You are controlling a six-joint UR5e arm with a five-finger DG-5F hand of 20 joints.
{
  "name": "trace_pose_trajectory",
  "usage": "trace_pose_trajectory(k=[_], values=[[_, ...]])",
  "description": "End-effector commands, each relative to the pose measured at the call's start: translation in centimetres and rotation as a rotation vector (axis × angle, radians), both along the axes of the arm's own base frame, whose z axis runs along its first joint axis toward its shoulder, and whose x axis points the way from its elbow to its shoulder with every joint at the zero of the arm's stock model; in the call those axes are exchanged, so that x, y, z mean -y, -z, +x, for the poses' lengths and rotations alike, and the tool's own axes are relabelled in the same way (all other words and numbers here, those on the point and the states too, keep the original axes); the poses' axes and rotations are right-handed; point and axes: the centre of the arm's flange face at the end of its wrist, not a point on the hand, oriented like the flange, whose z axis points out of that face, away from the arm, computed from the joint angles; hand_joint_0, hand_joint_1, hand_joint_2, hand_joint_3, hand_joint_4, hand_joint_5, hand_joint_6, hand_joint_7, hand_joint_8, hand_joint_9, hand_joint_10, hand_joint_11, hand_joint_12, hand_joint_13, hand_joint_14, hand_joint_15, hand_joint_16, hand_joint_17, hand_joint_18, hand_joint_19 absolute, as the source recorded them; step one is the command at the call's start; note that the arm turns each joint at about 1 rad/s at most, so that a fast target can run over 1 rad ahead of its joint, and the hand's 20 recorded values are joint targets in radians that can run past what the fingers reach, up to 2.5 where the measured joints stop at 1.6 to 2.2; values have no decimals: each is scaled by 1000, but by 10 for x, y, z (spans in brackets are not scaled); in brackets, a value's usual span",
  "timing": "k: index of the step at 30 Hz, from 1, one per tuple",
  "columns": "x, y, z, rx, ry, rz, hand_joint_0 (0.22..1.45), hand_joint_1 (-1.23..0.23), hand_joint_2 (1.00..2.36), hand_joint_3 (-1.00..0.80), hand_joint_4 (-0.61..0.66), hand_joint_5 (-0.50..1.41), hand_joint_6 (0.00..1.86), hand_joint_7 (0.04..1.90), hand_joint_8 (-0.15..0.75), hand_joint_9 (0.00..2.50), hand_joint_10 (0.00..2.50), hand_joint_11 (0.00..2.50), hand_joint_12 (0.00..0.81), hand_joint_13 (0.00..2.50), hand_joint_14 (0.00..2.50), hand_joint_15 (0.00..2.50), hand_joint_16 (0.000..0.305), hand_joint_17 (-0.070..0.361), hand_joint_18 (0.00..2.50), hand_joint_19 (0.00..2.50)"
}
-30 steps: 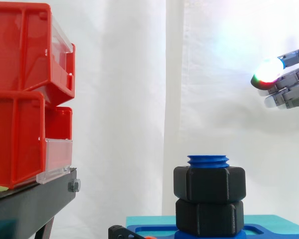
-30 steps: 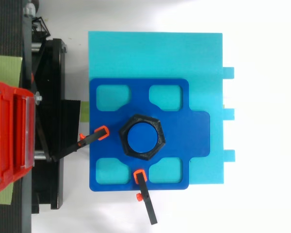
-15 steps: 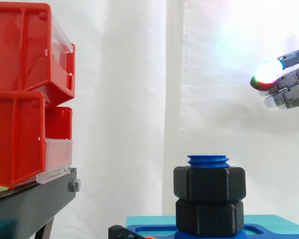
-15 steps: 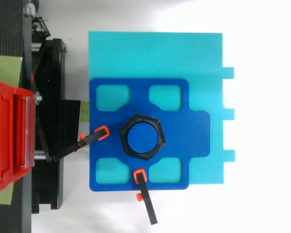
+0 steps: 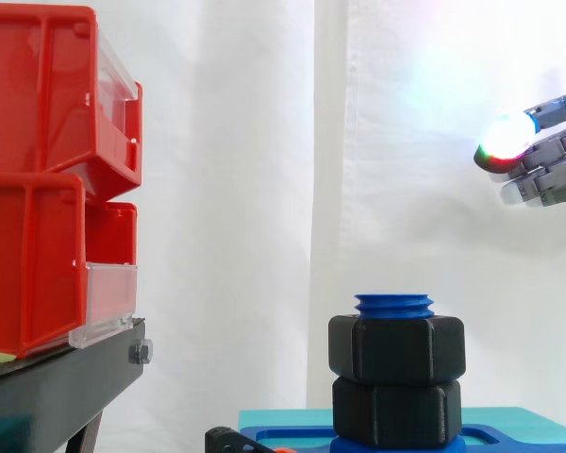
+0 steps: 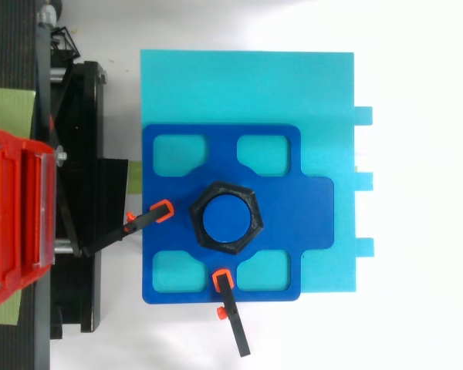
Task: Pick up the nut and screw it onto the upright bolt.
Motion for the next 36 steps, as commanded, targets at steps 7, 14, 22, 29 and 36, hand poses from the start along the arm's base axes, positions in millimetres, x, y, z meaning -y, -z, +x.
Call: trace_pose_trajectory(k=[7,14,22,29,36], values=[[1,0,0,0,3,0,488,-404,1000,-500,356,-240,502,697,271,0,0,0,388,0,0,0,58,131,0,0],[1,0,0,0,1,0,486,-390,1000,-500,343,-245,502,705,267,0,0,0,390,0,0,0,59,132,0,0],[0,0,0,0,1,0,486,-417,1000,-500,340,-246,502,699,268,0,0,0,391,0,0,0,59,133,0,0],[1,0,0,0,3,0,485,-421,1000,-500,359,-241,502,737,269,0,0,0,391,0,0,0,59,133,0,0],[0,0,0,0,0,0,487,-426,1000,-500,368,-243,502,780,272,0,0,0,395,0,0,0,59,133,0,0]])
